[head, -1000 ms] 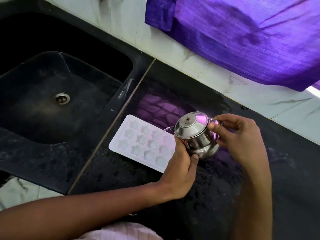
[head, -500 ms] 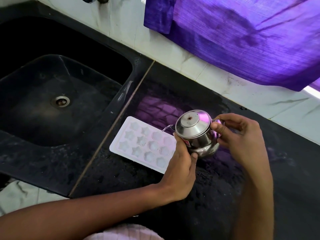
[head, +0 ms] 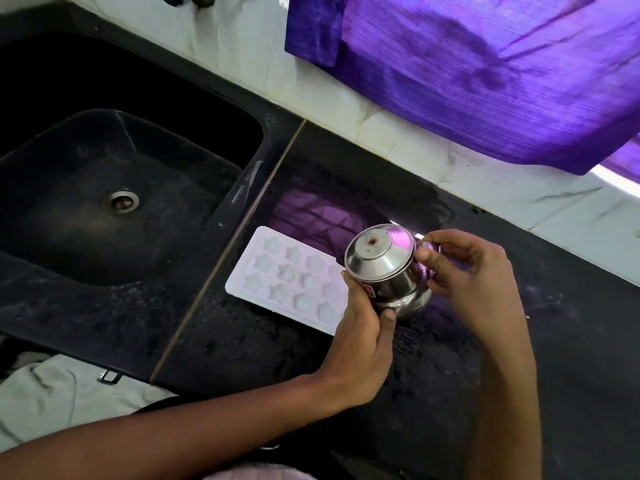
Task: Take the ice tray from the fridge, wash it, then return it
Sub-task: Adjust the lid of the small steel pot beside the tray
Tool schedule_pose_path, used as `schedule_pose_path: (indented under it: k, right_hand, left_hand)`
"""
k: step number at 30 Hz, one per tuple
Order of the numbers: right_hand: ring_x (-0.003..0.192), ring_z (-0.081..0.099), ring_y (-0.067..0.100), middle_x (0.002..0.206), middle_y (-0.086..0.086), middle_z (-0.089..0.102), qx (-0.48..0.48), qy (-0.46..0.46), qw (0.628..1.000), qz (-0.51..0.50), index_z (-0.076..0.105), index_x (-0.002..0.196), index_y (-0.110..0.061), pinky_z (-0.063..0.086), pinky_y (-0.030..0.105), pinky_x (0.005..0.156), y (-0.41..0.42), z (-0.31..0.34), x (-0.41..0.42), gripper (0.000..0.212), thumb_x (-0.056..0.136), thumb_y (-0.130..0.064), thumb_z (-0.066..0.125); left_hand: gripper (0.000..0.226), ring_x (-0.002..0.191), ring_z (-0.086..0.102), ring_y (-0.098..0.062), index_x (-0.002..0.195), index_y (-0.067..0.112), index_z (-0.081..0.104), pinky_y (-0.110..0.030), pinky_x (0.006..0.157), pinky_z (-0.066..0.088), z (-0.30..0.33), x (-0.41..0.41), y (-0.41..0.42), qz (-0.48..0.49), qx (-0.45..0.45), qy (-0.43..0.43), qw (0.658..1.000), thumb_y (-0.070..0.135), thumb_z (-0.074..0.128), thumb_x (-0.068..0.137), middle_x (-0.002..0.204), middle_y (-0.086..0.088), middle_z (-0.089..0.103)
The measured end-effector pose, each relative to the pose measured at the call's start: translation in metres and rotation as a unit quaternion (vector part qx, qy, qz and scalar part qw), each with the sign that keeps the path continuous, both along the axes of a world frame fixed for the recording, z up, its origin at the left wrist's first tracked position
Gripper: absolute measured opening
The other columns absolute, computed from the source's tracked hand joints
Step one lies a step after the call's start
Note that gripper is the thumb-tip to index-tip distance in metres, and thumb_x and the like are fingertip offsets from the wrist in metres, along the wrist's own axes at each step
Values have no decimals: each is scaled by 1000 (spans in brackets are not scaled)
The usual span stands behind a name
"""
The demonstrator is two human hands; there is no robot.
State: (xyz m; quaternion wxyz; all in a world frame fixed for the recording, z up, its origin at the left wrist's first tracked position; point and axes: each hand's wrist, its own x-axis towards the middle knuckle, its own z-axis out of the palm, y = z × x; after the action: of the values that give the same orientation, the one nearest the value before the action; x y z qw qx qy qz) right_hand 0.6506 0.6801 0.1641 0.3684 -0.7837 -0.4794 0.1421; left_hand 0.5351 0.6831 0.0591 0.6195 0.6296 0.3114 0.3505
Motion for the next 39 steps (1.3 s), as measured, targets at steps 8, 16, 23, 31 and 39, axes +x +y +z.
schedule_pose_path:
  k: [8, 16, 23, 31, 39]
  right_hand:
    - [79, 66, 18, 86, -5, 69, -28, -25, 999, -17, 68, 91, -32, 56, 47, 75, -6, -5, -5, 12, 81, -26, 71]
    - [79, 65, 16, 85, -7, 68, -39, -24, 998, -34, 67, 90, -32, 57, 46, 75, -10, -2, -9, 10, 82, -26, 70]
    - [79, 65, 17, 83, -7, 68, -32, -24, 998, -46, 68, 88, -31, 56, 47, 76, -9, 4, -10, 9, 81, -26, 72]
    - [76, 66, 16, 80, -6, 69, -18, -7, 998, -56, 65, 81, -35, 57, 47, 72, -12, 3, -14, 12, 83, -24, 69]
    - [67, 65, 14, 77, -3, 67, 5, 0, 997, -81, 64, 78, -33, 57, 50, 67, -20, -1, -20, 18, 87, -18, 64]
  left_hand:
    - [77, 130, 38, 0, 148, 11, -21, 2, 97, 25, 4, -8, -6, -19, -45, 12, 999, 18, 38, 100, 144, 16, 33]
    - [81, 133, 39, -8, 150, 12, -17, -15, 105, 31, 9, -15, -5, -43, -31, 48, 997, 18, 45, 98, 151, 6, 35]
    - [83, 133, 40, -10, 149, 14, -19, -28, 109, 35, 17, -18, -2, -58, -34, 56, 996, 22, 46, 98, 151, 5, 35]
    - [82, 136, 37, -9, 150, 15, -16, -31, 112, 33, 21, -21, -2, -52, -35, 53, 997, 21, 46, 97, 152, 7, 33]
    - [82, 134, 37, -2, 152, 18, -8, -12, 108, 30, 26, -32, -3, -58, -41, 31, 997, 13, 50, 95, 150, 8, 36]
